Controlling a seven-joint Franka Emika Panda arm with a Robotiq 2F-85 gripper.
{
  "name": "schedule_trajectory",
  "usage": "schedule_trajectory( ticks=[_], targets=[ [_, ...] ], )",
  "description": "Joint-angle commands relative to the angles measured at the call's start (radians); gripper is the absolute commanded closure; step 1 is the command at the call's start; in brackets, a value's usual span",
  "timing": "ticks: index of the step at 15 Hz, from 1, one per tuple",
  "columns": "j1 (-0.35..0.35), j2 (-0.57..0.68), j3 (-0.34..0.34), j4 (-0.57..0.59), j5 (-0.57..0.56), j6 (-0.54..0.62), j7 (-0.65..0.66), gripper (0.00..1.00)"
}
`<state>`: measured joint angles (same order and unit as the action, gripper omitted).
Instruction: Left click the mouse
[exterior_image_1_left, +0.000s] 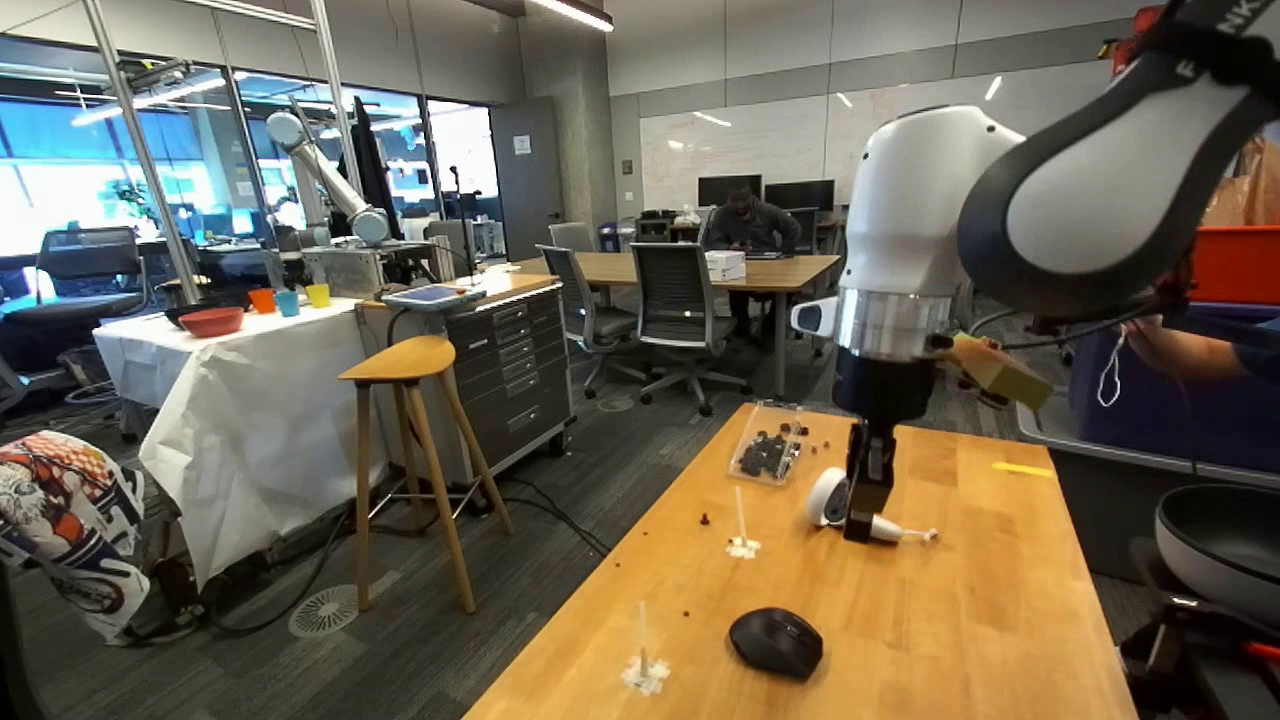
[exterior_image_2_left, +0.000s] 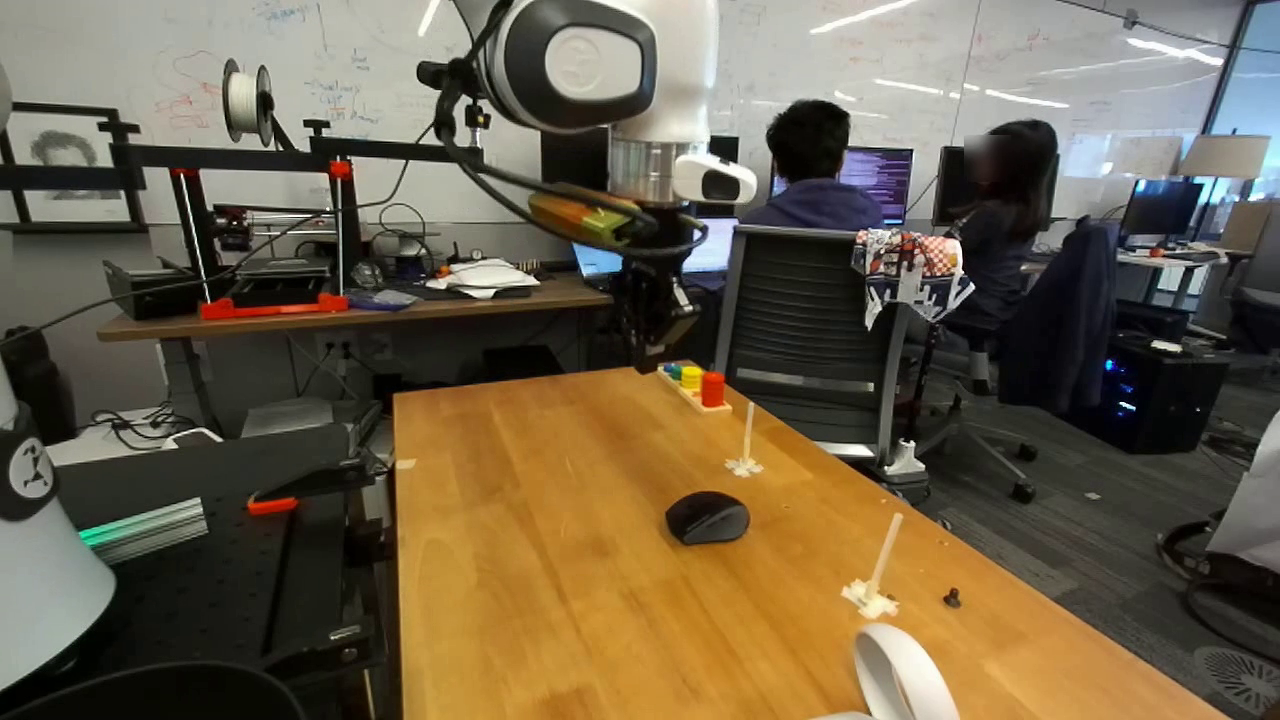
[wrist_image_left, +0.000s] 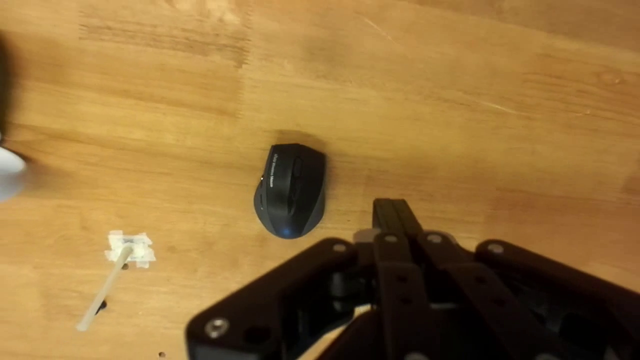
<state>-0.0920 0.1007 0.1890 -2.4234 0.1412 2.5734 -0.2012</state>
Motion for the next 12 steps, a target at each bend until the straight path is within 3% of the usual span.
schedule_trajectory(
  ticks=[1, 6, 12],
  targets=[
    [0.023, -0.081, -0.075, 0.061, 0.009, -0.179, -0.046, 0.96],
    [0.024, -0.071, -0.144, 0.176, -0.029, -0.293, -0.035, 0.96],
    [0.031, -0.061, -0.168, 0.246, -0.036, -0.323, -0.028, 0.96]
  ],
)
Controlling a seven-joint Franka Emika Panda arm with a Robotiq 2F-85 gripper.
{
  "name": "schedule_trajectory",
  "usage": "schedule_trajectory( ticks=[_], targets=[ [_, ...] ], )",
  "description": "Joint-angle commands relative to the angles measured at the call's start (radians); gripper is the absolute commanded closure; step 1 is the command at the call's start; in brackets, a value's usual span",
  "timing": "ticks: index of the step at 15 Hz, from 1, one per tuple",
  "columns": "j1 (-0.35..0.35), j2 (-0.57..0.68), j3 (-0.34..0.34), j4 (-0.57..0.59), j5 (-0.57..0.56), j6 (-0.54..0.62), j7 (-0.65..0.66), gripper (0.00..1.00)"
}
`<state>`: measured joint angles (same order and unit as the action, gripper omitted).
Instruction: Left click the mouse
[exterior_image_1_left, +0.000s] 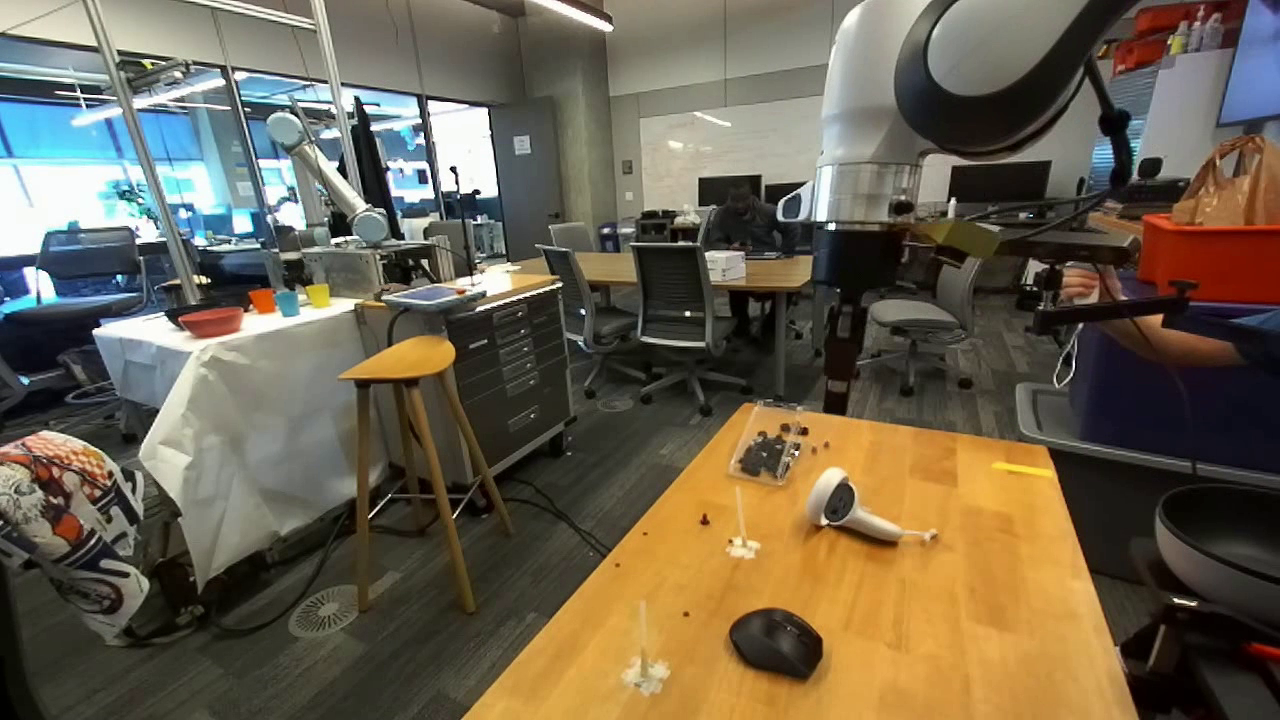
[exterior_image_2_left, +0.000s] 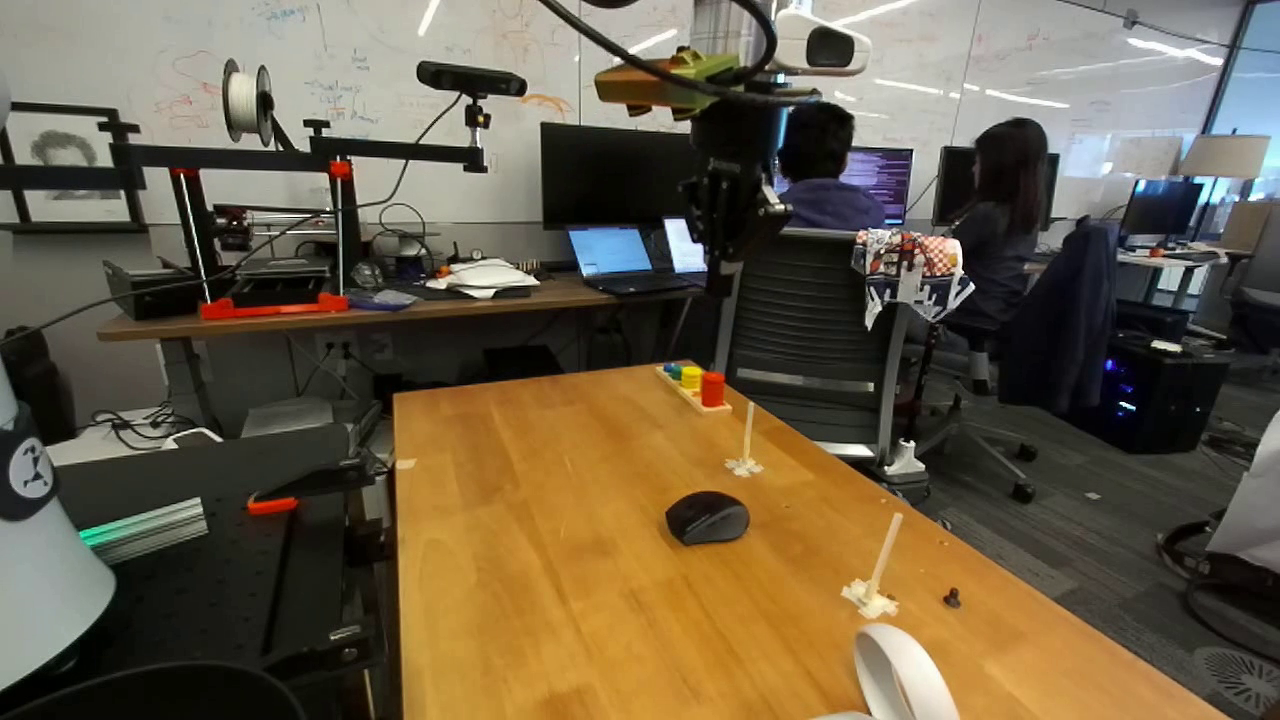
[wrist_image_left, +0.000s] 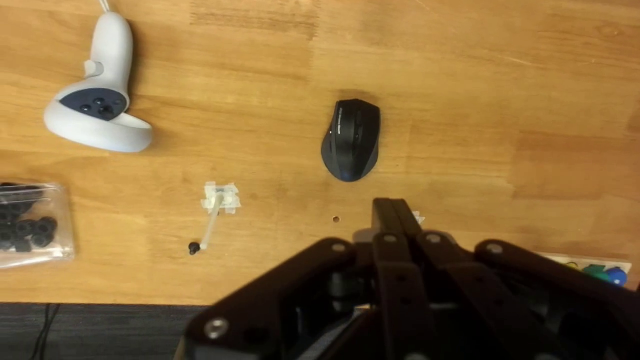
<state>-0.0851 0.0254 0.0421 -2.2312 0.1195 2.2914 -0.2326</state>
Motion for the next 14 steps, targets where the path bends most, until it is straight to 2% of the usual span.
schedule_trajectory(
  ticks=[1, 2, 3, 4, 6, 7, 14],
  targets=[
    [0.025, 0.014, -0.021, 0.059, -0.013, -0.042, 0.004, 0.95],
    [0.025, 0.012, -0.021, 0.065, -0.001, -0.046, 0.005, 0.7],
    [0.025, 0.011, -0.022, 0.069, 0.004, -0.049, 0.001, 0.69],
    [0.025, 0.001, -0.022, 0.028, 0.001, -0.012, 0.001, 0.89],
    [0.026, 0.001, -0.022, 0.035, 0.001, -0.015, 0.001, 0.73],
    [0.026, 0.001, -0.022, 0.036, 0.001, -0.016, 0.001, 0.69],
    [0.026, 0.001, -0.022, 0.036, 0.001, -0.019, 0.001, 0.69]
  ],
)
